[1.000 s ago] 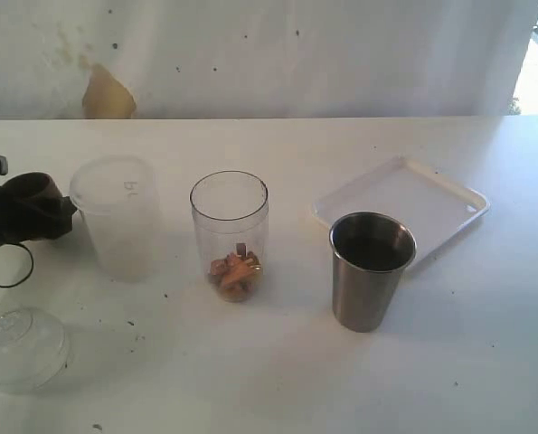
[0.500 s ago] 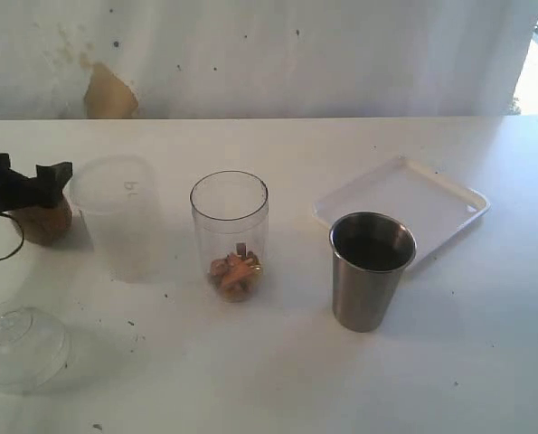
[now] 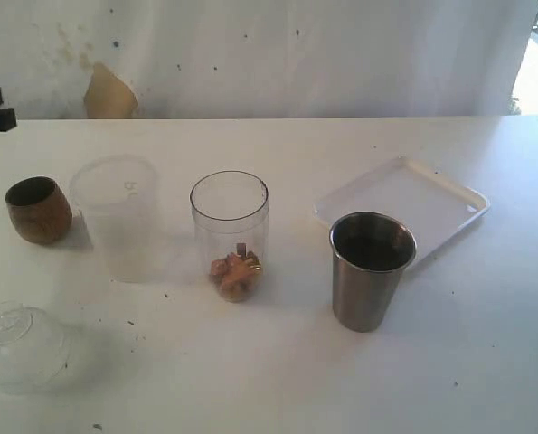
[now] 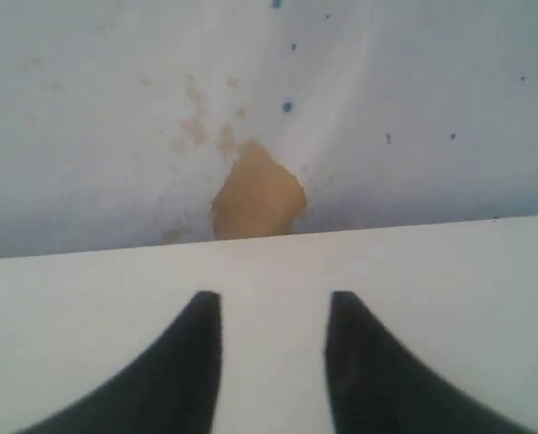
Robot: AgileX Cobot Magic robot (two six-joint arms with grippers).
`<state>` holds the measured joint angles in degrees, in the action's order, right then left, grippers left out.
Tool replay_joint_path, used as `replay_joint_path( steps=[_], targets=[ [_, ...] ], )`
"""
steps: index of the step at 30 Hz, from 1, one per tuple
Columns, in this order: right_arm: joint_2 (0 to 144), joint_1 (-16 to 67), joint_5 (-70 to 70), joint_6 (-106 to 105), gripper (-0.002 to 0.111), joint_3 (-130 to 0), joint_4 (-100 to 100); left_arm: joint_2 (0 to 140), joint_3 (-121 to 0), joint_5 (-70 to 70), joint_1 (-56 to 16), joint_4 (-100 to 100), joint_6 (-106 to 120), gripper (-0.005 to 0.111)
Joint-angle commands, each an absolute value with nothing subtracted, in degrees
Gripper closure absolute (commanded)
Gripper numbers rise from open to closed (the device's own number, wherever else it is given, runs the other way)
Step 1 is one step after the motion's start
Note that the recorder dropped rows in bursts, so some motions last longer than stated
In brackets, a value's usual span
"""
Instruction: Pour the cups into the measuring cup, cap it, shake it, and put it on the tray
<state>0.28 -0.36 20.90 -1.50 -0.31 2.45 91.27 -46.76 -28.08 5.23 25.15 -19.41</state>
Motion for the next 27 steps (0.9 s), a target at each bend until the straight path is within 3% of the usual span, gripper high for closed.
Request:
replay_joint_path(
  steps=[1, 18, 27],
  targets=[
    [0.0, -0.6, 20.3, -1.3, 0.108, 0.0, 2.8, 82.2, -45.8, -12.2, 5.3, 26.5, -28.5, 0.106],
    [0.0, -0.6, 20.3, -1.3, 0.108, 0.0, 2.8, 45.7, -21.4, -8.5, 5.3, 32.2, -34.3, 0.106],
    [0.0, -0.6, 20.3, -1.3, 0.108, 0.0, 2.8, 40.7, -18.0, -8.1, 5.3, 32.2, -34.3, 0.106]
  ],
)
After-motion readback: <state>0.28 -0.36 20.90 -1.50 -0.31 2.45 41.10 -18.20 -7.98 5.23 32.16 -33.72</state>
